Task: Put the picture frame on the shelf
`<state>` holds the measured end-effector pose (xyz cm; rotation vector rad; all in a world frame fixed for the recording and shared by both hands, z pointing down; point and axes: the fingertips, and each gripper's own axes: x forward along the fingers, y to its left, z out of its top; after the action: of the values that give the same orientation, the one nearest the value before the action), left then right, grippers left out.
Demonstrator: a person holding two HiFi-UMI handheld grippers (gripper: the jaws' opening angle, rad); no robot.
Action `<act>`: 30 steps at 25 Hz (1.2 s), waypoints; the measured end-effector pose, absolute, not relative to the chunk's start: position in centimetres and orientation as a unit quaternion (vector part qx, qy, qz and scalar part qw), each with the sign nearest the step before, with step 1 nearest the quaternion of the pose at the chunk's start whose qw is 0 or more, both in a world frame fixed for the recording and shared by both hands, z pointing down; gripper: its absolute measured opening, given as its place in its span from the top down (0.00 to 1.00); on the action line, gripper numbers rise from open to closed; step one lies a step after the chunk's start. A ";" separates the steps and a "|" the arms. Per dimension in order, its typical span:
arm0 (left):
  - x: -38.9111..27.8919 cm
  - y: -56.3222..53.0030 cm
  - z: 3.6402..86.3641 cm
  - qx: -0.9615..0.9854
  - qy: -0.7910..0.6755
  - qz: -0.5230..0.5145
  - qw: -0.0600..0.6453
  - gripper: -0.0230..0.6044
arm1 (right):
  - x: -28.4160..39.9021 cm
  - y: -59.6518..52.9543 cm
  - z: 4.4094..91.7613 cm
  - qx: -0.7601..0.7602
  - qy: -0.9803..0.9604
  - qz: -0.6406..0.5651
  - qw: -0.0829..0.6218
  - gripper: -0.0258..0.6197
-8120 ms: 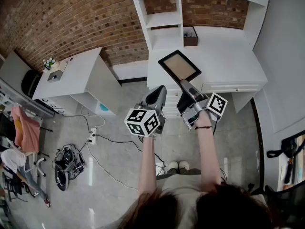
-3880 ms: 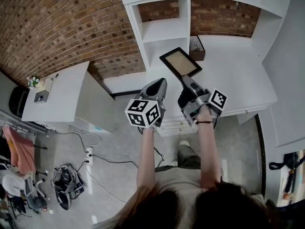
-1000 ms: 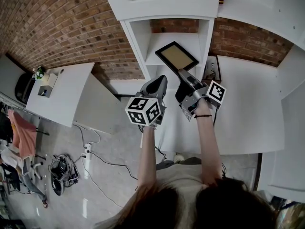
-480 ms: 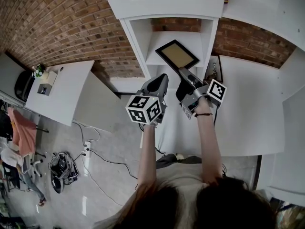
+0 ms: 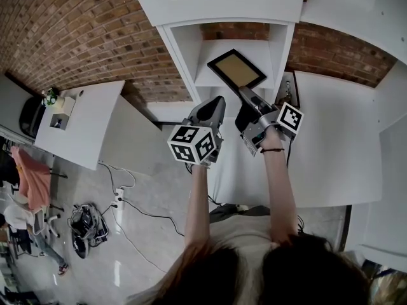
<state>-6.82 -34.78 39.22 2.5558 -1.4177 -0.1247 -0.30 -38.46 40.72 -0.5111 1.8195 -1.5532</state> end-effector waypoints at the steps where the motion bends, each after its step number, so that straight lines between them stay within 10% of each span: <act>1: -6.9 -34.9 39.2 0.869 -0.481 -0.042 0.108 0.95 | -0.3 -38.6 40.7 -0.197 0.699 -0.596 0.343 0.85; 30: -7.2 -38.3 39.5 0.885 -0.451 -0.038 0.113 0.95 | -0.7 -41.4 41.7 -0.220 0.683 -0.598 0.357 0.85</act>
<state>-7.22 -38.33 39.53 2.5953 -1.3227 -0.1122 -0.72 -41.42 41.66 -0.5676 1.7617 -1.5447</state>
